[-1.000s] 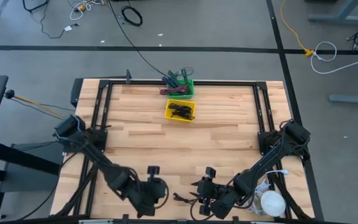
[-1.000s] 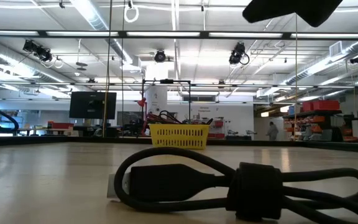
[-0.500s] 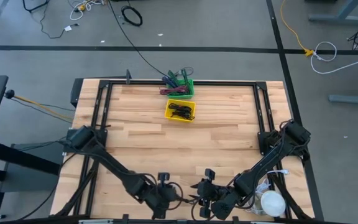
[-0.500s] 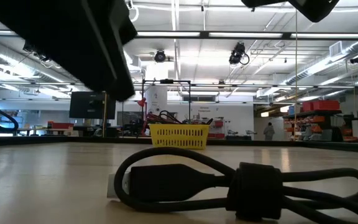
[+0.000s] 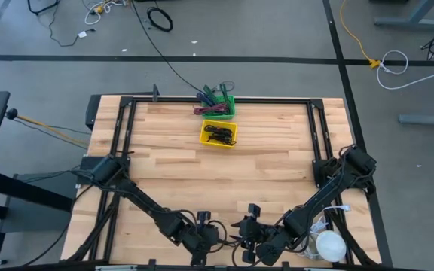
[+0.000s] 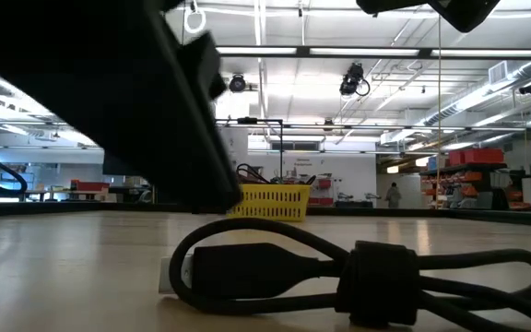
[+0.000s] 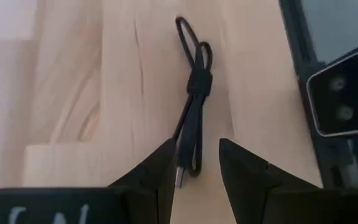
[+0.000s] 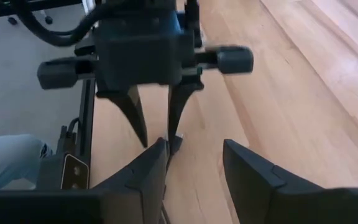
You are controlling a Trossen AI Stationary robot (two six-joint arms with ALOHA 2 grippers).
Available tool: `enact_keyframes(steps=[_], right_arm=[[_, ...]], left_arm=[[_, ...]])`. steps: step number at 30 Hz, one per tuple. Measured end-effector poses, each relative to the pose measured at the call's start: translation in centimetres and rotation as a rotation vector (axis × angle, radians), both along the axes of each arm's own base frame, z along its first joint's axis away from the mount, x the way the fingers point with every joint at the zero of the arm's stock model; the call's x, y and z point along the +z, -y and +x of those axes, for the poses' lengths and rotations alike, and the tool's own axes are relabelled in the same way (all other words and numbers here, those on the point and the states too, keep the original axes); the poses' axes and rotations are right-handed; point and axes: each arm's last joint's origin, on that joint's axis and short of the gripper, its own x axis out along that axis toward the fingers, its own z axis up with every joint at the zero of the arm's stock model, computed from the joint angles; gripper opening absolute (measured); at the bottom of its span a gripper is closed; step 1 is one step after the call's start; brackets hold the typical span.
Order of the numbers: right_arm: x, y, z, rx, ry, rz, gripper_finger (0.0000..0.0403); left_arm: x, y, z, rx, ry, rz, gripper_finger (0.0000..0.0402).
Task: Pick & Place USB Port
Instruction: Put the black charger cable into the yellow basket
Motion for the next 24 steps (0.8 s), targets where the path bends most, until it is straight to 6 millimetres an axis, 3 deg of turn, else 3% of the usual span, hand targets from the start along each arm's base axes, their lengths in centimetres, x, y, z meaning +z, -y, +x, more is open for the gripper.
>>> enact_keyframes(steps=[9,15,24], right_arm=[[0.0,0.0,0.0,0.002,-0.005,-0.002,0.016],[-0.1,-0.1,-0.1,0.034,-0.035,0.029,0.016],[-0.9,-0.7,0.3,0.09,-0.054,0.067,0.016]], left_arm=[[-1.9,-0.5,0.8,0.007,-0.05,-0.033,0.012],[-1.5,-1.2,1.1,-0.006,-0.056,-0.037,0.002],[0.1,-2.8,1.9,0.006,-0.005,0.017,0.002]])
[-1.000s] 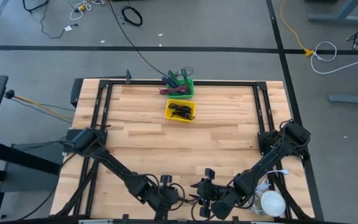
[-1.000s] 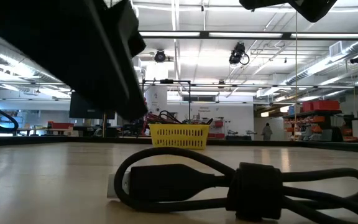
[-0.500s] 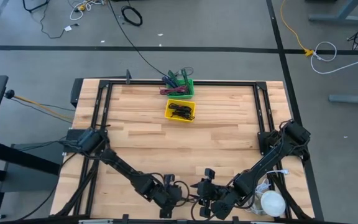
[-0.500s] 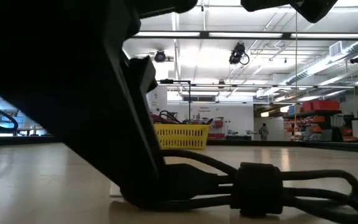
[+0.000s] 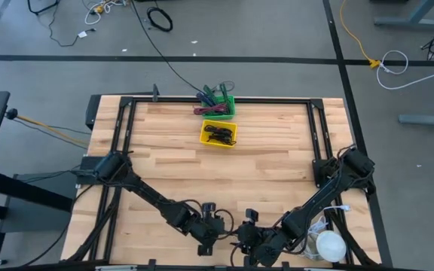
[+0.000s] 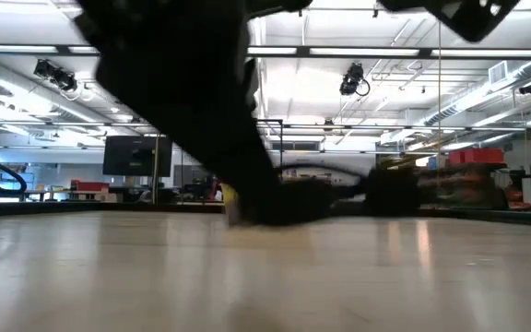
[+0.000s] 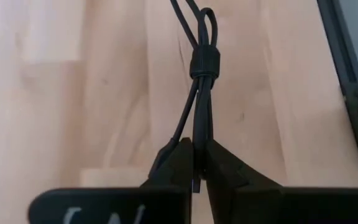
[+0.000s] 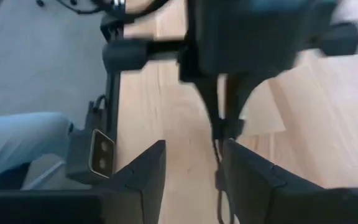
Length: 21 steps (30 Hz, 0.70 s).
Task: Pick & Place USB Port
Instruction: Put the black charger cable into the yellow basket
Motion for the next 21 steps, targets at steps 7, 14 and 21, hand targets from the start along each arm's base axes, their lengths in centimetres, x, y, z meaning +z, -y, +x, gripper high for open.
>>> enact_keyframes(steps=[7,14,21], right_arm=[[-2.4,0.1,1.4,0.051,-0.03,-0.038,0.016],[-2.5,0.9,2.1,0.042,-0.035,-0.052,0.016],[-2.4,1.6,2.6,0.022,-0.033,-0.059,0.016]], left_arm=[[3.0,-1.3,0.2,-0.017,0.065,0.014,0.002],[3.7,-1.4,-0.2,-0.04,0.044,-0.012,0.002],[3.0,-1.0,-0.9,-0.056,-0.036,-0.016,0.002]])
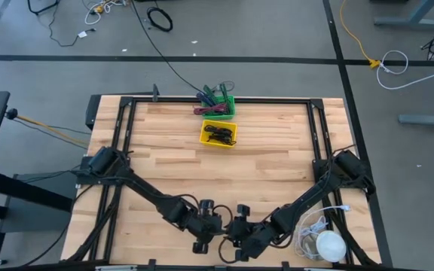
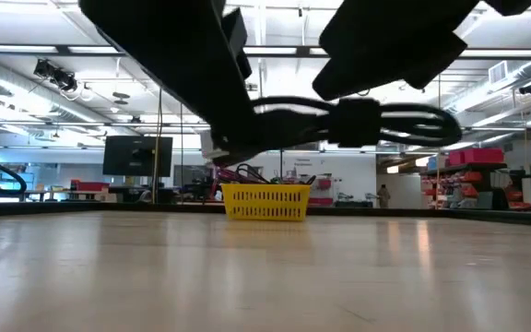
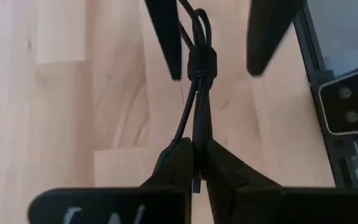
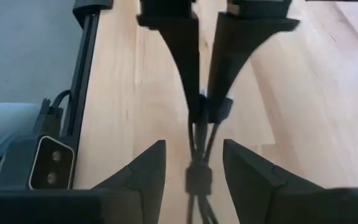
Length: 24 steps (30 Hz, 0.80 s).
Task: Pick & Place USB Port
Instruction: Put the black charger cable into the yellow basket
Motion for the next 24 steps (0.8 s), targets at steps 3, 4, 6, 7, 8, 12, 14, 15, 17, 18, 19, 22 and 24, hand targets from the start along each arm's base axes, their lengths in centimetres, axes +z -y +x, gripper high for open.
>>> enact_keyframes(steps=[3,4,6,7,8,12,14,15,17,18,19,22,24], right_arm=[[-0.1,0.1,0.1,0.015,-0.022,0.027,0.016],[-0.2,0.2,0.2,0.019,-0.028,0.032,0.016],[-0.5,0.2,0.3,0.02,-0.038,0.029,0.016],[-0.7,0.2,0.2,0.019,-0.044,0.024,0.016],[-0.8,0.2,0.3,0.017,-0.042,0.026,0.016],[-0.9,0.4,0.5,0.007,-0.039,0.016,0.016],[-1.1,0.4,0.6,0.001,-0.036,0.012,0.016],[-1.2,0.4,0.6,0.001,-0.039,0.009,0.016],[-1.4,0.3,0.6,0.006,-0.046,0.011,0.0151],[-1.4,0.3,0.5,0.01,-0.051,0.014,0.014],[-1.6,0.3,0.5,0.013,-0.059,0.013,0.0122],[-1.6,0.3,0.5,0.009,-0.059,0.002,0.0036],[-1.6,0.3,0.5,0.0,-0.051,-0.009,0.002]], left_arm=[[0.0,0.2,-0.1,-0.002,0.004,0.007,0.002],[0.1,0.3,-0.2,0.0,0.01,0.011,0.002],[0.1,0.4,-0.2,0.002,0.018,0.017,0.002],[0.1,0.4,-0.2,-0.001,0.018,0.02,0.002],[0.2,0.4,-0.2,-0.004,0.017,0.022,0.002],[1.0,0.8,0.0,-0.037,0.044,0.031,0.002],[1.4,1.1,0.1,-0.054,0.058,0.036,0.002],[1.7,1.2,0.2,-0.062,0.068,0.04,0.002],[2.1,1.3,0.4,-0.065,0.084,0.033,0.002],[2.2,1.3,0.3,-0.065,0.084,0.034,0.002],[2.2,1.3,0.3,-0.063,0.081,0.039,0.002],[2.2,1.2,0.3,-0.061,0.07,0.047,0.0031],[2.1,1.2,0.2,-0.054,0.067,0.05,0.0041]])
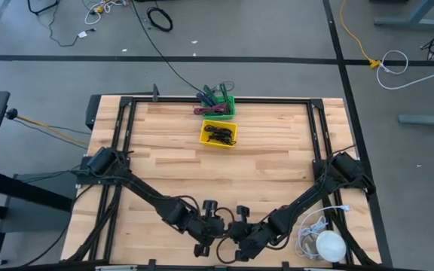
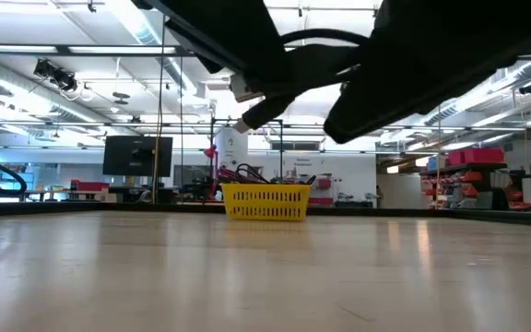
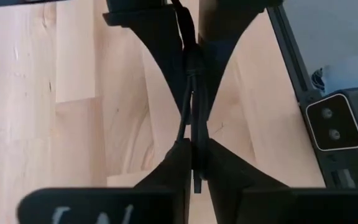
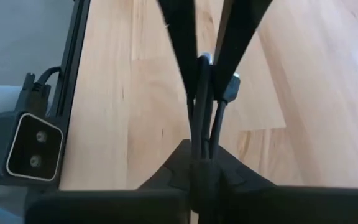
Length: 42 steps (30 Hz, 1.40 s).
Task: Pick & Place USB Port
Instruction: Put the black charger cable into the yellow basket
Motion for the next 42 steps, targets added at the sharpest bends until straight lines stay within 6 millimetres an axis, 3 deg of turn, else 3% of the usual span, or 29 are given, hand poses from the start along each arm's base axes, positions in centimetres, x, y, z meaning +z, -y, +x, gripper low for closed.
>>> enact_keyframes(steps=[16,27,33,42], right_arm=[[-0.1,0.4,0.2,-0.032,-0.012,0.014,0.0018],[-0.2,1.1,0.5,-0.042,-0.036,0.006,0.0018],[-0.4,3.3,1.6,-0.053,-0.079,-0.03,0.0018],[0.7,9.8,3.7,-0.092,-0.15,-0.124,0.0017]], left_arm=[[0.1,0.0,-0.5,-0.012,-0.017,0.049,0.0056],[4.2,-1.5,-3.7,0.142,0.016,0.241,0.0057],[4.0,-1.5,-5.0,0.238,-0.012,0.264,0.0057],[1.0,-0.9,-7.3,0.309,-0.042,0.299,0.0057]])
